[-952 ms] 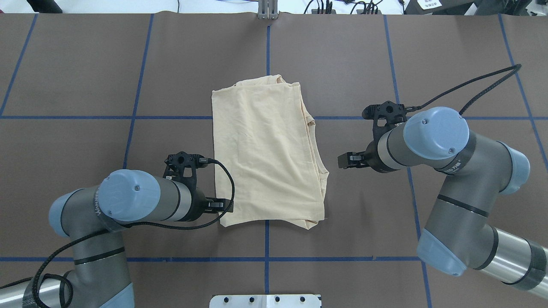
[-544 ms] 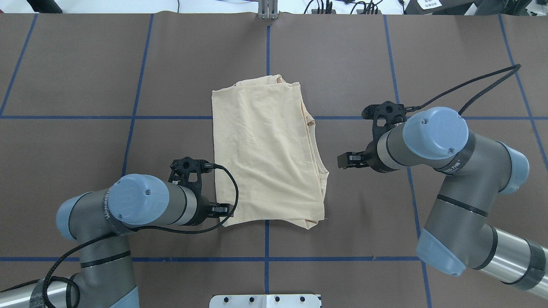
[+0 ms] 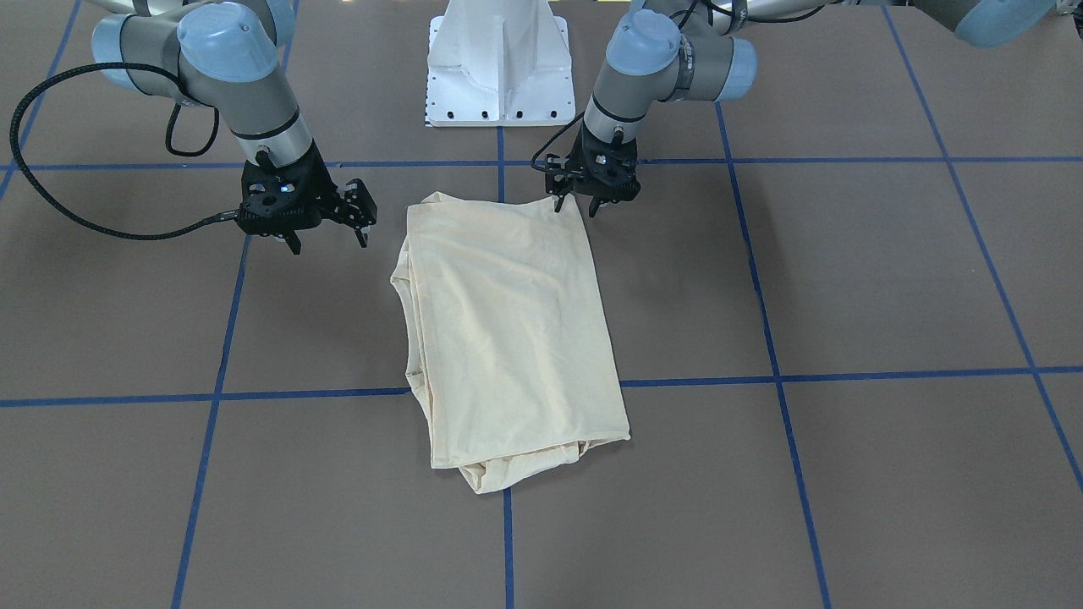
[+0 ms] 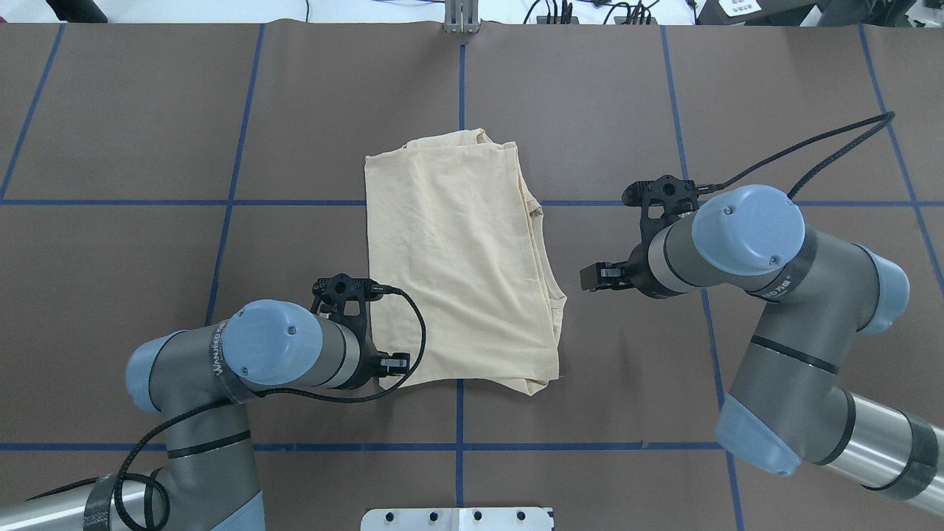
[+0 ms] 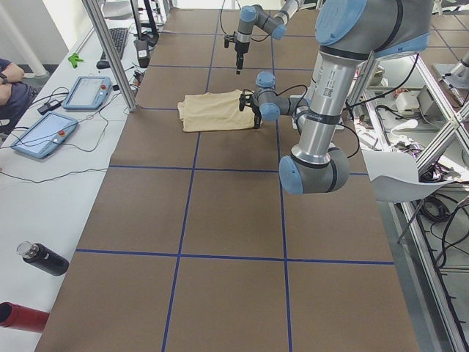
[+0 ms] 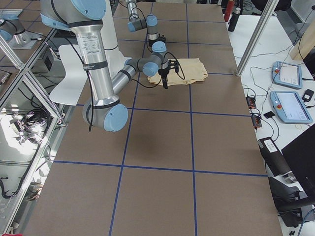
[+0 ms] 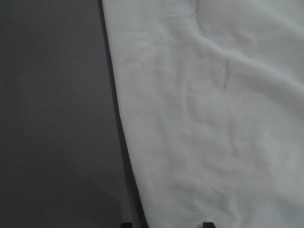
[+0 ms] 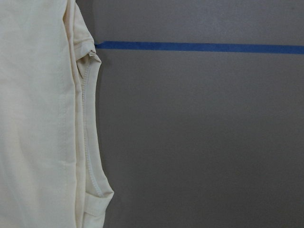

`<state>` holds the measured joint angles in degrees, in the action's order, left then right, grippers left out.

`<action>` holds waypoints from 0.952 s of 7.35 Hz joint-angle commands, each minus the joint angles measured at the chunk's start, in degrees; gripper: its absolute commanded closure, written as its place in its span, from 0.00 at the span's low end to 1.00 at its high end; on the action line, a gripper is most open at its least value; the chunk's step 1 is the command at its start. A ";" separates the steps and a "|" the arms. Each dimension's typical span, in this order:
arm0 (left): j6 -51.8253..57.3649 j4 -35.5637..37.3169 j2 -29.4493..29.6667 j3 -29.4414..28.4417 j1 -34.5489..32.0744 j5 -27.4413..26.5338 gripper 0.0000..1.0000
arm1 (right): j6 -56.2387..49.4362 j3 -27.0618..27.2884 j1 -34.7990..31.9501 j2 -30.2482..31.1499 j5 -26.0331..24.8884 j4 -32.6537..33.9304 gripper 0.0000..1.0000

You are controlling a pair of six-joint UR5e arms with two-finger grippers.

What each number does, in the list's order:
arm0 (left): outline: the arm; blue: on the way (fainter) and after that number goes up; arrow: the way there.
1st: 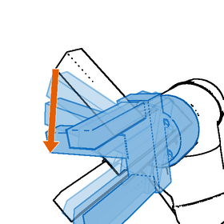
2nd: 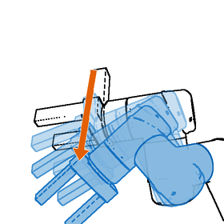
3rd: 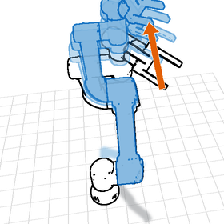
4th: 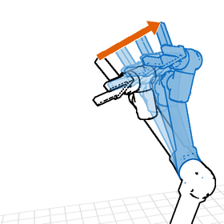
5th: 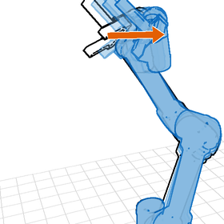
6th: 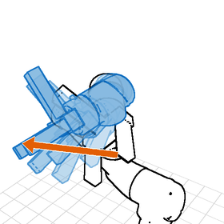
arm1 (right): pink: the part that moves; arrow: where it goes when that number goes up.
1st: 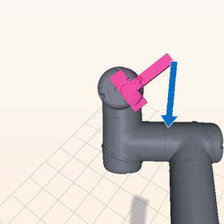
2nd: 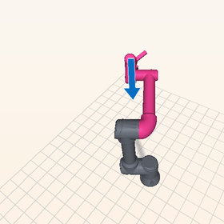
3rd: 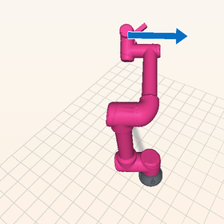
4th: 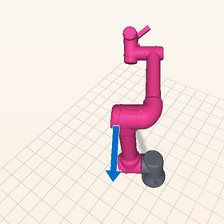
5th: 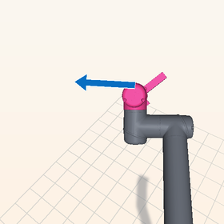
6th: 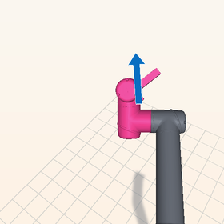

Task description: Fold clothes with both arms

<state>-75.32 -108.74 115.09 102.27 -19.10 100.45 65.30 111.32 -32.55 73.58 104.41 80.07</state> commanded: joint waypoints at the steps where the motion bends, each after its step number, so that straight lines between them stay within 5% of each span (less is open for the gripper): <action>1: -0.09 0.02 0.57 -0.14 0.11 0.19 0.43 | 0.00 -0.14 0.03 0.08 0.00 0.00 0.00; 7: -0.35 0.02 0.84 -0.31 0.81 0.10 0.52 | 0.00 -0.23 0.03 0.16 0.00 0.00 0.00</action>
<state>-75.49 -108.72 115.96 101.96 -18.71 100.62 65.30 111.10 -32.52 73.74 104.41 80.07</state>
